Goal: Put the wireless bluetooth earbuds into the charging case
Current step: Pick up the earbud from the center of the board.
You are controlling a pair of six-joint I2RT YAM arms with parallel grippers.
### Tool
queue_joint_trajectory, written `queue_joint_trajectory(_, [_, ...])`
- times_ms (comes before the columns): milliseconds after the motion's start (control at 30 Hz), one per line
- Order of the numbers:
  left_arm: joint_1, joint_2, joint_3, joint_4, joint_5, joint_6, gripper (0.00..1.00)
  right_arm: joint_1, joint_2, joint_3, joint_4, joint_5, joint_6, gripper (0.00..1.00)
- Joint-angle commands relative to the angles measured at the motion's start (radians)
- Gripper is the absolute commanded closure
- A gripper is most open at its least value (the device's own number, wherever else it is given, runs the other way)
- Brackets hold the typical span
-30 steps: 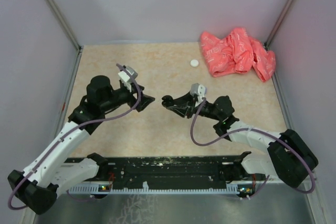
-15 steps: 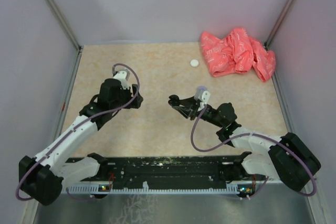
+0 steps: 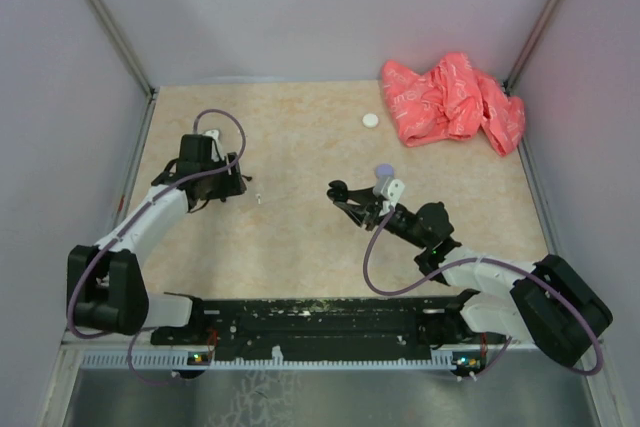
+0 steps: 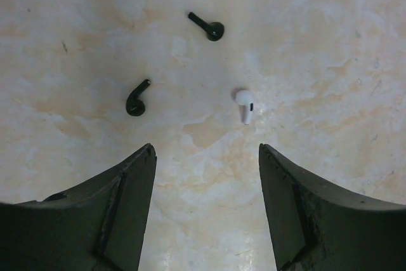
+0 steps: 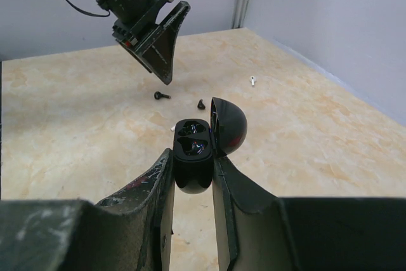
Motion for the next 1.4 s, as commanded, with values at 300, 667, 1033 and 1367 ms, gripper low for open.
queue_joint_trajectory(300, [0.147,0.23,0.129,-0.018,0.109,0.061,0.39,0.005,-0.036,-0.009,0.047,0.037,-0.039,1.0])
queue_joint_trajectory(667, [0.127,0.442,0.355,-0.058,0.336,0.323,0.38,0.005,-0.029,-0.008,0.036,0.04,-0.054,1.0])
queue_joint_trajectory(1033, [0.086,0.635,0.537,-0.108,0.405,0.394,0.39,0.005,-0.015,0.0,0.017,0.04,-0.064,1.0])
queue_joint_trajectory(1367, [0.081,0.674,0.532,-0.191,0.368,0.386,0.4,0.004,-0.015,0.005,0.004,0.036,-0.067,1.0])
